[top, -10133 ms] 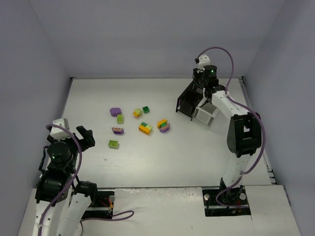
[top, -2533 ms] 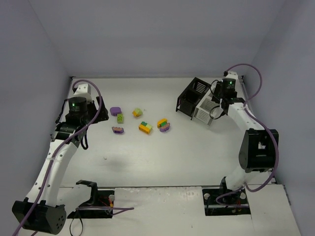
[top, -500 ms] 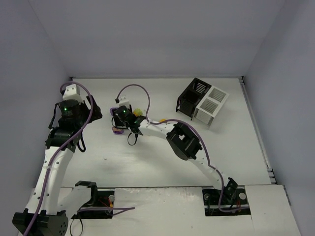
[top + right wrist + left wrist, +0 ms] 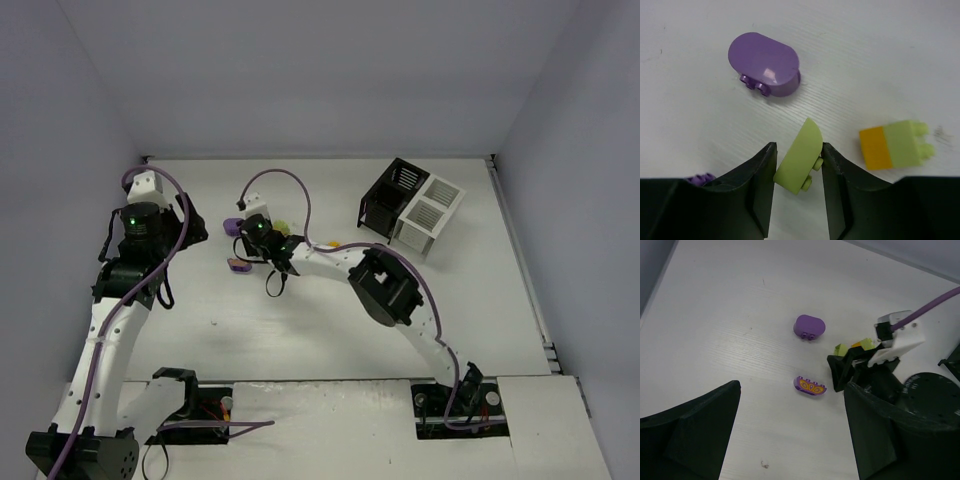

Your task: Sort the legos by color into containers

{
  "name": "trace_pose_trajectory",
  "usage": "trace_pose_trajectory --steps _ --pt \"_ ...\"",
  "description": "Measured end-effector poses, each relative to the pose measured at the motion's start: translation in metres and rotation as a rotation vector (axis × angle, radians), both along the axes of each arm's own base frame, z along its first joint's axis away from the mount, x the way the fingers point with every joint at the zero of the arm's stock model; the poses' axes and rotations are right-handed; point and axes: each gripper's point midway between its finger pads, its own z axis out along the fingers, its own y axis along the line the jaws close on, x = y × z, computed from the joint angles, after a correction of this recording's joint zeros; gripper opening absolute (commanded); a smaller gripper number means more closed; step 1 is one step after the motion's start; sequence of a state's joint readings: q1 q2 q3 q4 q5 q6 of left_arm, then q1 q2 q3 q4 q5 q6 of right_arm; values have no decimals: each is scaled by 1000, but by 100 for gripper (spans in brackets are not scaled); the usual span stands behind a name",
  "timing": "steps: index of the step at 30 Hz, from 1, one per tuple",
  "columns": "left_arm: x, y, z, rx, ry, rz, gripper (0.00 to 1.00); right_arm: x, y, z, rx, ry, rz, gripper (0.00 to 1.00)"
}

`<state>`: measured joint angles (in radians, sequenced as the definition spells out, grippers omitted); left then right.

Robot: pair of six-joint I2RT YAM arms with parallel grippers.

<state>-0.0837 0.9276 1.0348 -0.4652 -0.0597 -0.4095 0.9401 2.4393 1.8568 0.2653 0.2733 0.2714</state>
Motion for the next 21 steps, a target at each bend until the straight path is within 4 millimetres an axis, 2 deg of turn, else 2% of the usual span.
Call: trace_pose_trajectory --steps 2,4,7,9,11,12,14,16,17,19,21 --pt "0 -1 -1 -2 1 -3 78 -5 -16 19 -23 -18 11 0" --pt "0 -1 -1 -4 3 -7 78 -5 -35 52 -19 -53 9 0" --pt "1 -3 -3 -7 10 -16 78 9 -83 131 40 -142 -35 0" --pt "2 -5 -4 -11 15 -24 78 28 -134 185 88 -213 -109 0" --pt "2 -6 -6 -14 20 -31 78 46 -194 223 113 -276 -207 0" --pt "3 -7 -6 -16 23 -33 78 56 -232 238 119 -303 -272 1" --pt "3 -7 -7 -18 25 -34 78 68 -298 249 111 -327 -385 1" --pt "3 -8 -8 -21 27 -36 78 75 -358 243 86 -319 -490 2" --pt "3 -8 -8 -21 28 -38 78 76 -382 234 71 -303 -531 2" --pt "4 -9 -9 -22 30 -39 78 76 -422 211 41 -252 -589 3" --pt "4 -9 -9 -24 32 -38 78 73 -449 189 19 -195 -623 4"
